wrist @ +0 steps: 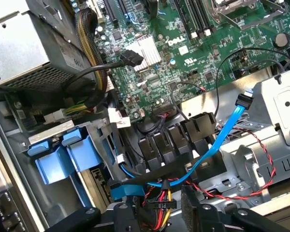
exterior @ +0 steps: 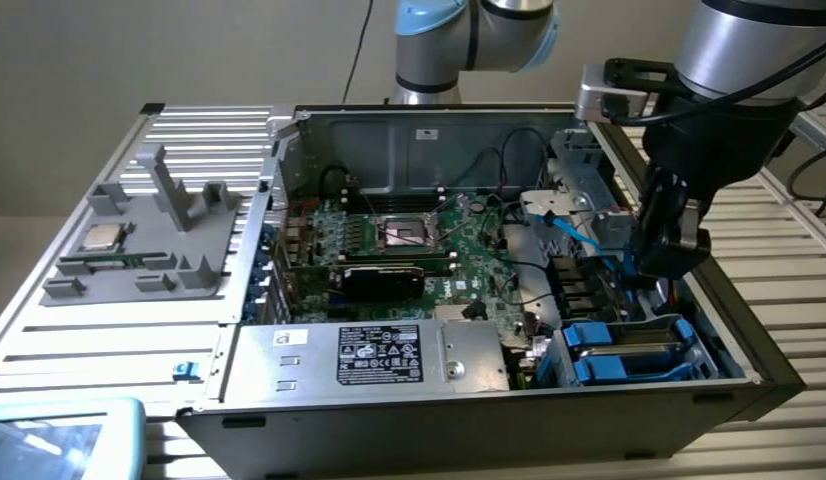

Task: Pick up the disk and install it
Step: 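Insert the first disk wire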

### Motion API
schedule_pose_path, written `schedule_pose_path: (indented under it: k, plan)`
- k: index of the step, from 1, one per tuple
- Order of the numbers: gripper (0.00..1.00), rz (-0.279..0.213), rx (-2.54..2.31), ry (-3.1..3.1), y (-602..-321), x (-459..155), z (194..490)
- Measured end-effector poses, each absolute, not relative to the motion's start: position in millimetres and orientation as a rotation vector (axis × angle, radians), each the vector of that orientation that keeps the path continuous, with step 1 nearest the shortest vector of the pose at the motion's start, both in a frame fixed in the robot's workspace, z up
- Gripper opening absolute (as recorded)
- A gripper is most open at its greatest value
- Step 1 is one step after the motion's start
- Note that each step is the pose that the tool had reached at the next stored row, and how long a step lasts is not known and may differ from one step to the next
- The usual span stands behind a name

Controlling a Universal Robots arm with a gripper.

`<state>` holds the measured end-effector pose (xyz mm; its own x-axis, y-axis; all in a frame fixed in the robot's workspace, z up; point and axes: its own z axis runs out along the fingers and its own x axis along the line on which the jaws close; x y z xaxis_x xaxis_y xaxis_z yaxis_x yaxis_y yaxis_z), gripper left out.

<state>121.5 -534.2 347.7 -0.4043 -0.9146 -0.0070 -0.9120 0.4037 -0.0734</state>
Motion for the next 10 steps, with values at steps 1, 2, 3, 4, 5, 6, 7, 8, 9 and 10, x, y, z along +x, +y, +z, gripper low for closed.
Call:
schedule_pose_path:
  k: [1, 2, 3, 4, 5, 6, 7, 8, 9, 10]
  plan:
    - [0.38, -0.090, -1.687, 2.594, -534.2, 121.5, 347.8]
    - [0.38, -0.089, -1.686, 2.595, -534.2, 121.5, 347.7]
    - [0.36, -0.090, -1.685, 2.596, -534.1, 121.5, 347.7]
    - [0.36, -0.089, -1.684, 2.596, -534.2, 121.5, 347.6]
    - [0.36, -0.090, -1.683, 2.597, -534.2, 121.5, 347.7]
    - [0.36, -0.089, -1.683, 2.597, -534.2, 121.5, 347.6]
    - [0.36, -0.090, -1.683, 2.597, -534.2, 121.5, 347.7]
    - [0.36, -0.090, -1.683, 2.597, -534.2, 121.5, 347.6]
    - [0.36, -0.090, -1.683, 2.597, -534.2, 121.5, 347.7]
    - [0.36, -0.090, -1.683, 2.597, -534.2, 121.5, 347.6]
